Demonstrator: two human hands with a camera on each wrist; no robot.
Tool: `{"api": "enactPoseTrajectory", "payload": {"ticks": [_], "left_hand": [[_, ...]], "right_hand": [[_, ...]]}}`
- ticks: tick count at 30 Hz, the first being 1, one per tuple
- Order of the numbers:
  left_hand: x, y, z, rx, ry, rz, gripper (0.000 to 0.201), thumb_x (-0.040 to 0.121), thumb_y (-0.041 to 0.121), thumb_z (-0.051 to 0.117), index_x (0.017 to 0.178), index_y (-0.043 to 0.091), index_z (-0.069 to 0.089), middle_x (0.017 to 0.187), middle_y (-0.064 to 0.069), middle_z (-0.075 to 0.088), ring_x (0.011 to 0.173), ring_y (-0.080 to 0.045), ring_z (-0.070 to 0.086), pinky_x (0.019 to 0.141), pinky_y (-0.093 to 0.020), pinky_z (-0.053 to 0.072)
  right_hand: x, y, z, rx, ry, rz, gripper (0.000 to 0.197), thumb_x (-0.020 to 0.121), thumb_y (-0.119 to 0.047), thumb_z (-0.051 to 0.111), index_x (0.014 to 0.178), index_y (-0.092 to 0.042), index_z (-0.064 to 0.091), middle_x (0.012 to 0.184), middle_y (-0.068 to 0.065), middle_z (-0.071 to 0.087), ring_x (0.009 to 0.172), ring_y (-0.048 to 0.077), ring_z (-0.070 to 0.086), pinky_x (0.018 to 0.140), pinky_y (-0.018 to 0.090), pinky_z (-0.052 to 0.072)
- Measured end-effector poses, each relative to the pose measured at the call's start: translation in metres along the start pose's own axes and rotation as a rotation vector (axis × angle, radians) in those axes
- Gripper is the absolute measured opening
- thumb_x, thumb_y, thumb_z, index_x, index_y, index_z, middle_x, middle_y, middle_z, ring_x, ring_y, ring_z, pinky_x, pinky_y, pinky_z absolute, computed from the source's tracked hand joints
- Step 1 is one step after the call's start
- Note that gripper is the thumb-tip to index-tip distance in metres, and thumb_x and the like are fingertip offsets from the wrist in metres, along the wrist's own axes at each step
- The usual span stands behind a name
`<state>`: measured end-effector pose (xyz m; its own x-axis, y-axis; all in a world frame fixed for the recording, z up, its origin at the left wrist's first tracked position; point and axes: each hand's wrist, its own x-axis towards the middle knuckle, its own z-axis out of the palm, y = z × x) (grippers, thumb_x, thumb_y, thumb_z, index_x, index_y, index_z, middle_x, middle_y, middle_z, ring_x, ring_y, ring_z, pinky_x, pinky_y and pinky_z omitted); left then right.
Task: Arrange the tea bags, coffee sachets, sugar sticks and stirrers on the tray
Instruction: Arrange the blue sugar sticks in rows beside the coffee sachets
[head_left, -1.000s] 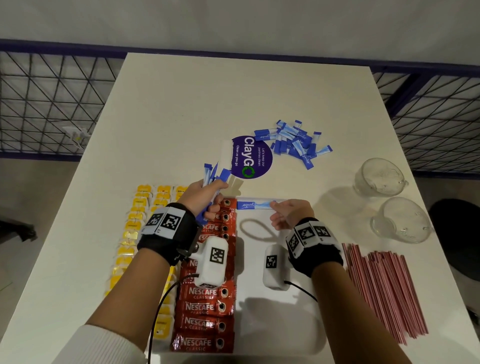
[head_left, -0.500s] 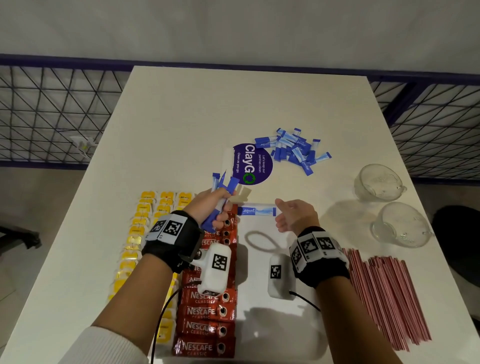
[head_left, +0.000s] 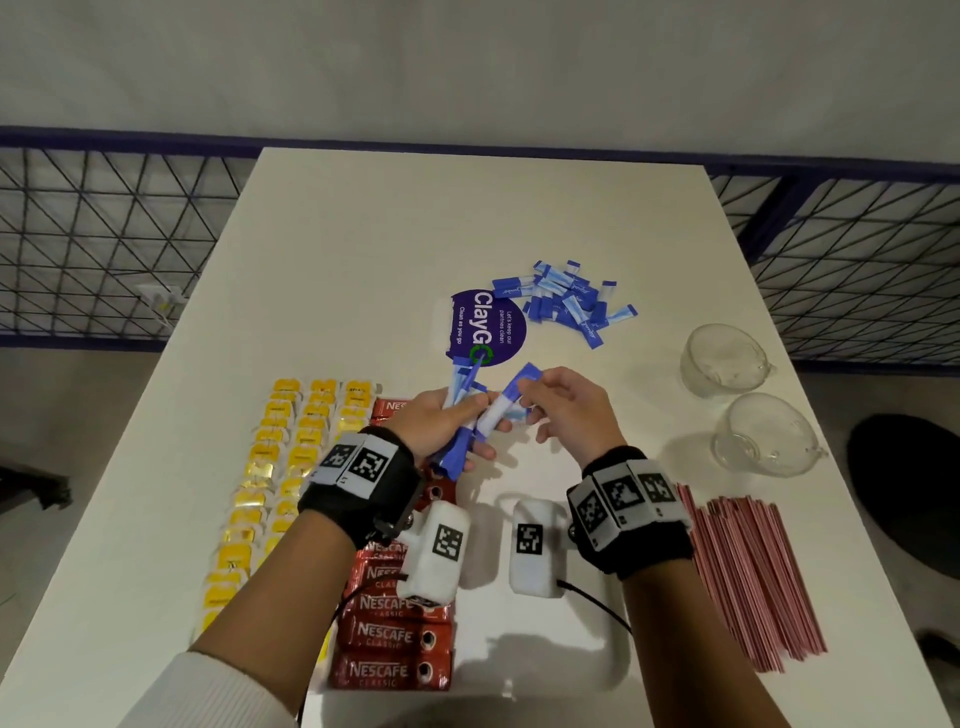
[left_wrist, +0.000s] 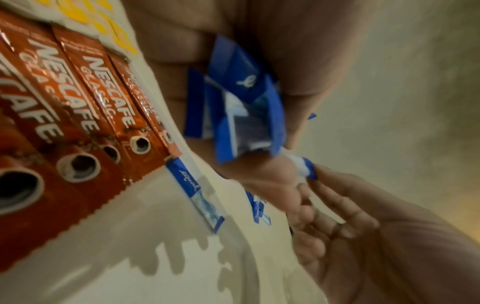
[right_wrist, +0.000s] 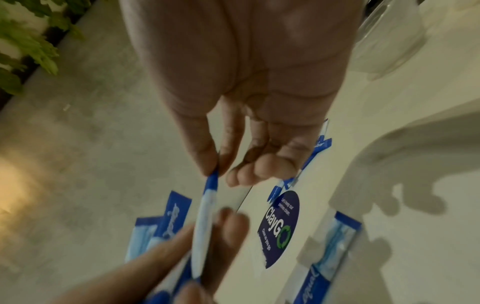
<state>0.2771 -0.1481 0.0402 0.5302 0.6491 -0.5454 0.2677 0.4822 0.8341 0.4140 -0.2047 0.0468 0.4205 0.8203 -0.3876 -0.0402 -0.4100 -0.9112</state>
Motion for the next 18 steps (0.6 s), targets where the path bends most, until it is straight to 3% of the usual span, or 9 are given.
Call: {"api": "enactPoseTrajectory", "payload": {"ticks": [3, 6, 8, 10, 13, 18], "left_hand": [[-0.001, -0.002, -0.001, 0.015, 0.133, 0.0, 0.018, 0.098, 0.02, 0.044, 0.102, 0.007, 0.056, 0.077, -0.004, 0.063, 0.034, -0.006, 0.05, 0.036, -0.016, 0.042], [-0.004, -0.002, 0.002, 0.044, 0.159, 0.013, 0.019, 0.094, 0.022, 0.053, 0.098, 0.005, 0.06, 0.064, 0.005, 0.066, 0.031, -0.005, 0.041, 0.034, -0.014, 0.036], [-0.006, 0.001, 0.007, -0.003, 0.127, 0.022, 0.019, 0.09, 0.022, 0.058, 0.094, 0.003, 0.061, 0.055, 0.005, 0.066, 0.03, -0.005, 0.039, 0.034, -0.015, 0.035], [-0.008, 0.004, 0.012, -0.063, 0.112, 0.03, 0.016, 0.09, 0.019, 0.059, 0.086, 0.003, 0.058, 0.039, 0.004, 0.057, 0.028, -0.005, 0.035, 0.033, -0.013, 0.031], [-0.007, 0.007, 0.009, -0.171, 0.131, 0.035, 0.02, 0.089, 0.025, 0.059, 0.082, 0.007, 0.054, 0.035, 0.006, 0.045, 0.029, -0.005, 0.03, 0.034, -0.014, 0.026], [-0.005, 0.009, -0.001, -0.248, 0.144, 0.028, 0.016, 0.086, 0.017, 0.063, 0.077, 0.008, 0.054, 0.038, 0.008, 0.042, 0.03, -0.004, 0.028, 0.031, -0.013, 0.025]], "right_hand": [[0.002, 0.002, -0.009, 0.062, 0.14, -0.028, 0.023, 0.085, -0.004, 0.058, 0.067, -0.013, 0.048, 0.068, 0.007, 0.059, 0.052, 0.009, 0.054, 0.046, 0.018, 0.045], [0.002, 0.005, -0.008, -0.008, 0.214, -0.089, 0.025, 0.082, -0.005, 0.059, 0.065, -0.015, 0.044, 0.082, 0.022, 0.066, 0.073, 0.029, 0.062, 0.069, 0.04, 0.052], [0.0, 0.007, -0.002, -0.049, 0.196, -0.124, 0.026, 0.081, -0.007, 0.06, 0.066, -0.018, 0.042, 0.083, 0.024, 0.067, 0.08, 0.037, 0.063, 0.076, 0.045, 0.05], [-0.003, 0.01, 0.005, -0.098, 0.135, -0.176, 0.026, 0.082, -0.01, 0.061, 0.068, -0.022, 0.042, 0.074, 0.011, 0.068, 0.075, 0.031, 0.064, 0.073, 0.038, 0.049], [-0.008, 0.008, 0.011, -0.096, 0.006, -0.292, 0.026, 0.081, -0.004, 0.066, 0.071, -0.021, 0.049, 0.068, -0.005, 0.055, 0.063, 0.002, 0.05, 0.062, 0.009, 0.04], [-0.009, 0.006, 0.011, -0.202, -0.118, -0.341, 0.016, 0.077, -0.002, 0.07, 0.084, -0.015, 0.064, 0.077, -0.008, 0.057, 0.065, -0.01, 0.048, 0.066, 0.005, 0.036]]}}
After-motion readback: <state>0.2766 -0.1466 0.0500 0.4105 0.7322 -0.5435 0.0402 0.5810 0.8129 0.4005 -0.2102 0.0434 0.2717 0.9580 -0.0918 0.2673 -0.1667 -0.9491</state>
